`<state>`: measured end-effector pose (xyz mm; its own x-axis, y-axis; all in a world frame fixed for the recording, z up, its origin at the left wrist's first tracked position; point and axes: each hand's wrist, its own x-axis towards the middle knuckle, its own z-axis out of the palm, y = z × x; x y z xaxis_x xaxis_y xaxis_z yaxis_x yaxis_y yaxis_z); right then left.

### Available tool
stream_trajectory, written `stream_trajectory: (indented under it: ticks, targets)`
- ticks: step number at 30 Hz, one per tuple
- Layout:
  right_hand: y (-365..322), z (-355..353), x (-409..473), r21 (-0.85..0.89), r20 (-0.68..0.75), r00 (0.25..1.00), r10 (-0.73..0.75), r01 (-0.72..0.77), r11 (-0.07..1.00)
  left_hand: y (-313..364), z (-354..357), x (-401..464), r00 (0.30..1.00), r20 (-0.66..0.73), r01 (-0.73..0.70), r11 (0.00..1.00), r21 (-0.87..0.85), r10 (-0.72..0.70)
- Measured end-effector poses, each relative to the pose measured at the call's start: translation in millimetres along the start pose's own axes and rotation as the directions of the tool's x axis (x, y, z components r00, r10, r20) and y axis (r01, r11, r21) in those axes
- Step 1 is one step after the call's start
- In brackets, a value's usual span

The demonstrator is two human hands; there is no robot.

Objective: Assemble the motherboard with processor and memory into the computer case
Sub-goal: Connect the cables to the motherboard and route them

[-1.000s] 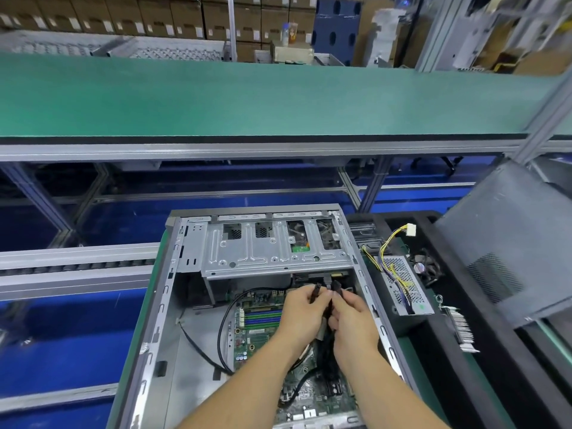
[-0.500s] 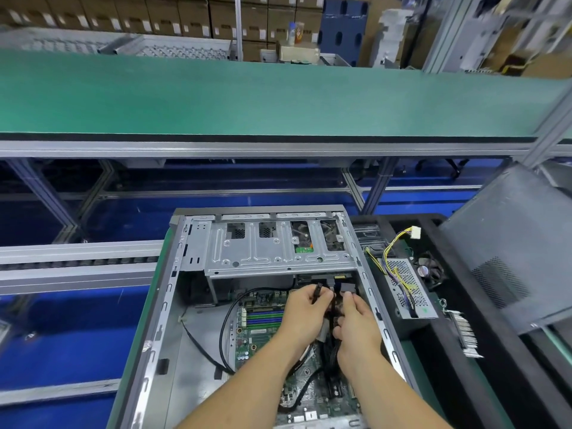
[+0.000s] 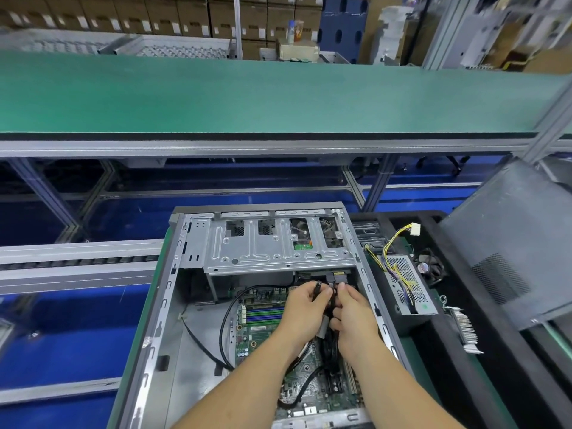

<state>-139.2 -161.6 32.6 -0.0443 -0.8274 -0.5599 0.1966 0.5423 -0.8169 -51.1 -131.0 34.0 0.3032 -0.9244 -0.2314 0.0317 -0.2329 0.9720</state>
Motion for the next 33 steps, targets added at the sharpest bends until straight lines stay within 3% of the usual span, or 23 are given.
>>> stream_trajectory:
  ticks: [5, 10, 12, 15, 19, 21, 26, 30, 33]
  targets:
    - [-2, 0, -4, -0.002, 0.034, 0.999, -0.015, 0.015, 1.0, 0, -1, -1, 1.0, 0.001, -0.017, 1.0, 0.022, 0.017]
    - [8, -4, -13, -0.336, -0.136, 0.98, -0.144, 0.091, 0.937, -1, -1, -1, 0.999, -0.016, -0.033, 0.998, 0.049, 0.033]
    - [9, -5, -17, -0.404, -0.131, 0.973, -0.19, 0.123, 0.907, 0, -1, -2, 0.997, -0.04, -0.058, 0.996, 0.066, 0.061]
    - [8, 2, -27, -0.368, -0.071, 0.967, -0.245, 0.203, 0.907, 4, -2, -5, 0.992, -0.041, -0.115, 0.991, 0.069, 0.118]
    - [5, 3, -29, -0.28, -0.095, 0.967, -0.238, 0.203, 0.938, 15, -6, -11, 0.985, 0.044, -0.165, 0.983, -0.082, 0.169]
    - [4, 1, -28, -0.239, -0.072, 0.967, -0.244, 0.221, 0.946, 16, -5, -11, 0.984, 0.035, -0.174, 0.984, -0.048, 0.176]
    - [4, -1, -28, -0.178, -0.049, 0.969, -0.244, 0.232, 0.956, 11, -3, -7, 0.995, -0.054, -0.09, 0.996, -0.015, 0.089]
    - [5, -2, -26, -0.114, -0.007, 0.98, -0.197, 0.195, 0.974, 11, -3, -7, 0.999, -0.051, -0.024, 0.993, -0.111, 0.018]
    - [7, 0, -27, -0.141, -0.058, 0.975, -0.214, 0.204, 0.969, 10, -2, -7, 0.999, -0.04, -0.034, 0.997, -0.073, 0.031]
